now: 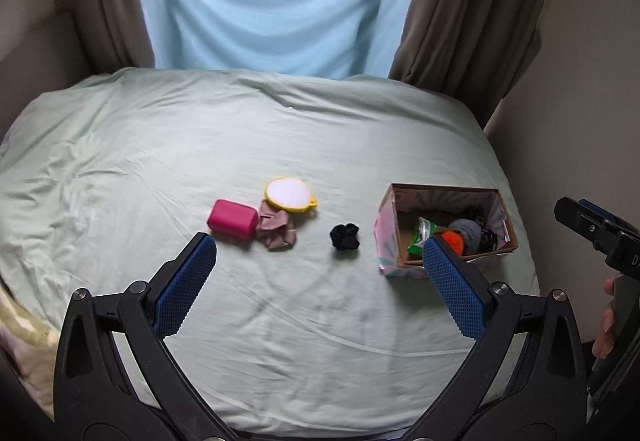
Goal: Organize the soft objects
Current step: 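Move both tools back toward the pink pouch and sponge on the bed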
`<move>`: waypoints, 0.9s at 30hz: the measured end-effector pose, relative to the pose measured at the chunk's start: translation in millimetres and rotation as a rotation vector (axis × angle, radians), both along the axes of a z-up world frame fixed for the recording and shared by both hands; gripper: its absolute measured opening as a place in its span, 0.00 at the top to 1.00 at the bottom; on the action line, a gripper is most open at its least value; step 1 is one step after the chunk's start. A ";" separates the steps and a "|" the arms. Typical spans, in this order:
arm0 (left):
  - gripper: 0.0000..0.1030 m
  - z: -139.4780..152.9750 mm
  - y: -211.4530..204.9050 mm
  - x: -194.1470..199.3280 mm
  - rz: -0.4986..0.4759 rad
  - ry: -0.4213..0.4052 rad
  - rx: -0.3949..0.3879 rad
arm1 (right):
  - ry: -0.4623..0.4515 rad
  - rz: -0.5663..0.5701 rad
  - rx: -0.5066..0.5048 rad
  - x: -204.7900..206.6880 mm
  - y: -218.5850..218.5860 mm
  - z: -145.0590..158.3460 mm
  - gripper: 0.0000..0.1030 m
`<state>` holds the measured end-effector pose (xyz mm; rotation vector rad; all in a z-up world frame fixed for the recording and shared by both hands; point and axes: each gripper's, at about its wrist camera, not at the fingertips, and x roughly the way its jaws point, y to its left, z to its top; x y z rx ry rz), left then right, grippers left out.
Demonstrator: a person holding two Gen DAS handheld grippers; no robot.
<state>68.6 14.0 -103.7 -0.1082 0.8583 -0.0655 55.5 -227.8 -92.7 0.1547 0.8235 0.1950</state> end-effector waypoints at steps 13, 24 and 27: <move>0.00 -17.0 90.4 54.3 -0.140 0.017 0.012 | 0.016 -0.075 0.035 34.7 94.7 -13.7 0.00; 0.00 -97.3 148.0 129.4 -0.337 0.089 0.062 | 0.084 -0.114 0.041 88.5 165.0 -77.8 0.00; 0.00 -126.0 149.4 149.9 -0.397 0.110 0.085 | 0.109 -0.109 0.055 106.2 178.3 -103.1 0.00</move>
